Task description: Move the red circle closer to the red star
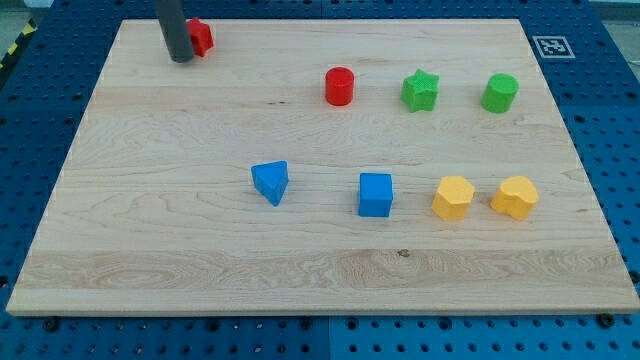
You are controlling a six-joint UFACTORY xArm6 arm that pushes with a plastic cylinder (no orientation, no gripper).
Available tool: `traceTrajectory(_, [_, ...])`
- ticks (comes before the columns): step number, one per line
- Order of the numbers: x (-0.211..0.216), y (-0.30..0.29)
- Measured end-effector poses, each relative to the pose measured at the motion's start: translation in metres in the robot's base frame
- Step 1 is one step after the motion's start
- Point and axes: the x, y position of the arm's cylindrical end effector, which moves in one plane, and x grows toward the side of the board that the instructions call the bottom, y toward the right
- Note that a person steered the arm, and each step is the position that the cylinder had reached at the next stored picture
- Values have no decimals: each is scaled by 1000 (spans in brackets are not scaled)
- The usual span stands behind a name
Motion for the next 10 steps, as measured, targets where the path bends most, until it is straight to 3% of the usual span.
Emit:
traceTrajectory(1, [15,29])
traceTrajectory(3, [100,197])
traceTrajectory(4, [116,295])
traceTrajectory(5, [116,318])
traceTrajectory(10, [66,184])
